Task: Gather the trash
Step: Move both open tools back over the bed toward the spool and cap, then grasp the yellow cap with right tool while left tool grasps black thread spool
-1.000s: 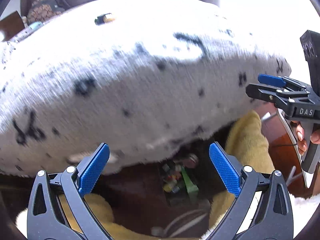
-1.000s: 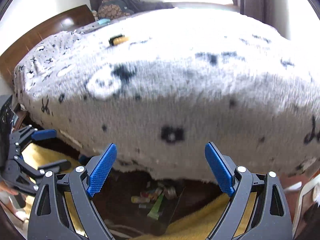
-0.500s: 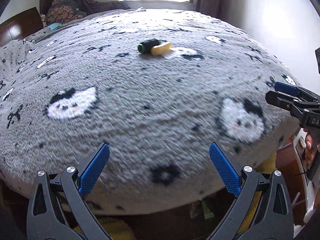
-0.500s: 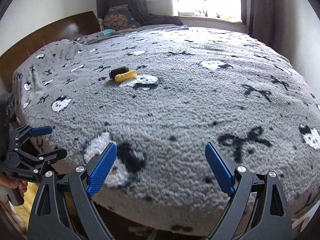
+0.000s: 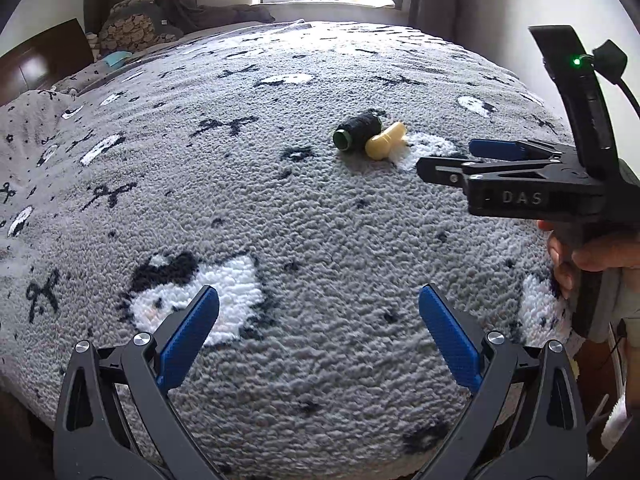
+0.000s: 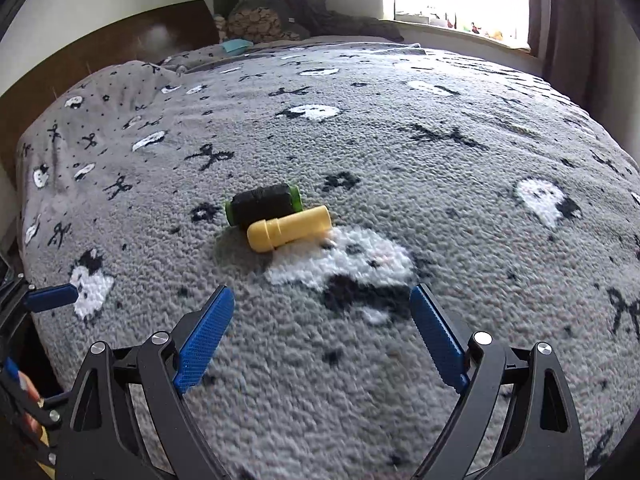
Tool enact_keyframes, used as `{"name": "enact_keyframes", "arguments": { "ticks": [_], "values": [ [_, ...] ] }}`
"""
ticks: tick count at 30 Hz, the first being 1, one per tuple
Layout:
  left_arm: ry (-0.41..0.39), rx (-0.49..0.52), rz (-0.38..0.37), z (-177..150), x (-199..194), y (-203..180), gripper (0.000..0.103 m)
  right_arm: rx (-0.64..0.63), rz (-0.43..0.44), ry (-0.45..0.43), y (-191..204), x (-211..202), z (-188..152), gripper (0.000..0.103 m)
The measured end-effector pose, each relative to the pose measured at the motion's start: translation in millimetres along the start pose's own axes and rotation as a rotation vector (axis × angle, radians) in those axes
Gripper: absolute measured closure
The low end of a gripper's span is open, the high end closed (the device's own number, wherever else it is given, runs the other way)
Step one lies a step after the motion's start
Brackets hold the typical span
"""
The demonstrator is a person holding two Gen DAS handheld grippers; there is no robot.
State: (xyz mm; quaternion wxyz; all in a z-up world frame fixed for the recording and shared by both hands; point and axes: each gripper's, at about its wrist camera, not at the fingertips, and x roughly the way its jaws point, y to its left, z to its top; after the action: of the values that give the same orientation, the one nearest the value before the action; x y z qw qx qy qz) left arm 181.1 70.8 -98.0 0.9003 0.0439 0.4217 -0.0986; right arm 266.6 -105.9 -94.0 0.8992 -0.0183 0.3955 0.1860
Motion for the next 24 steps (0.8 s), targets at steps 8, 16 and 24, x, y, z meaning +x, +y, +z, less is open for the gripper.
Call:
{"name": "enact_keyframes", "arguments": {
  "ticks": [8, 16, 24],
  "values": [
    [0.011, 0.001, -0.016, 8, 12, 4, 0.008, -0.078, -0.001, 0.040, 21, 35, 29, 0.024],
    [0.024, 0.006, -0.015, 15, 20, -2, 0.008, -0.081, 0.013, 0.042, 16, 39, 31, 0.045],
    [0.021, 0.013, 0.001, 41, 36, -14, 0.008, -0.048, -0.056, -0.006, -22, -2, 21, 0.045]
  ]
}}
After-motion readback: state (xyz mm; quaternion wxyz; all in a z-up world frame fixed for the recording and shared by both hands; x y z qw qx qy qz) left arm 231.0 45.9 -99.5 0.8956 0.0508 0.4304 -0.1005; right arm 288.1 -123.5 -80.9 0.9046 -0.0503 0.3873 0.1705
